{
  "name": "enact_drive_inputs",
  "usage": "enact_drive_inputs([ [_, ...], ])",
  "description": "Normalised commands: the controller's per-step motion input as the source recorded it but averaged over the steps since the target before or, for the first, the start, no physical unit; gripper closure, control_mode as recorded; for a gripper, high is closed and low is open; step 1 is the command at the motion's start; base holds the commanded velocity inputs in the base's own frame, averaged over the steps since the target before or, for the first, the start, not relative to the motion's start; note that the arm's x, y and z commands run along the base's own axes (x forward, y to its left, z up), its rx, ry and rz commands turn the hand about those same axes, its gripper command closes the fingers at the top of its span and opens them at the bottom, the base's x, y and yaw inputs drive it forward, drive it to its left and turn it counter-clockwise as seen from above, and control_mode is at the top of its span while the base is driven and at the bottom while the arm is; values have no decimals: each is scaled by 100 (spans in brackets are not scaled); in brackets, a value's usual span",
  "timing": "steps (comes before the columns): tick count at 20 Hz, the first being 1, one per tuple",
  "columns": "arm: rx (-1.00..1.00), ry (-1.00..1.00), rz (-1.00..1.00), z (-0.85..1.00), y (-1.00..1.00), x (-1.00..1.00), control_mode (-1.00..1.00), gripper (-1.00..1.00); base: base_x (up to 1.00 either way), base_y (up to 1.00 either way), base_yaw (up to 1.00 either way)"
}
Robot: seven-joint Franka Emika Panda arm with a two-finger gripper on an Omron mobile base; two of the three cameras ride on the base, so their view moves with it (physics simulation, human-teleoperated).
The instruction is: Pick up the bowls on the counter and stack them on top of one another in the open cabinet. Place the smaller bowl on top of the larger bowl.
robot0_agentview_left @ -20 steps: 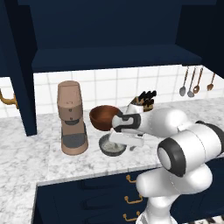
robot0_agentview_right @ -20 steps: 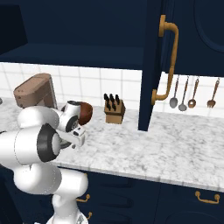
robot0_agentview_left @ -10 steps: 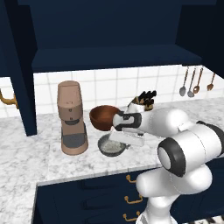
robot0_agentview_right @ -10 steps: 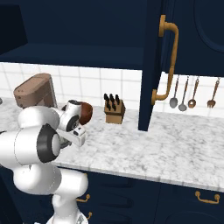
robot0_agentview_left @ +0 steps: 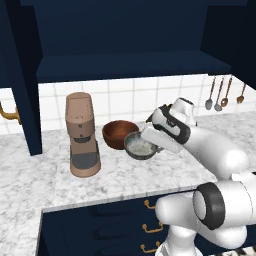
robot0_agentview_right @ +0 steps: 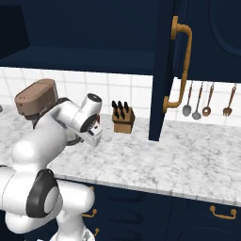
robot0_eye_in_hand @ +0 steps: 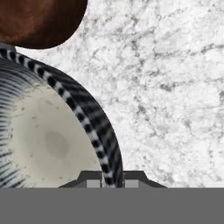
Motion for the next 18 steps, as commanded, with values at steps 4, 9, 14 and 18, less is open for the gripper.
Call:
enact_drive_inputs([
  [4,10,-9,-12,95,-20,37,-100,100,0,0,0],
  [9,4,2,-15,49,-3,92,-100,100,0,0,0],
  [14,0,19,-11,-14,13,87,-100,100,0,0,0],
  [18,-1,14,-8,-38,31,45,-100,100,0,0,0],
])
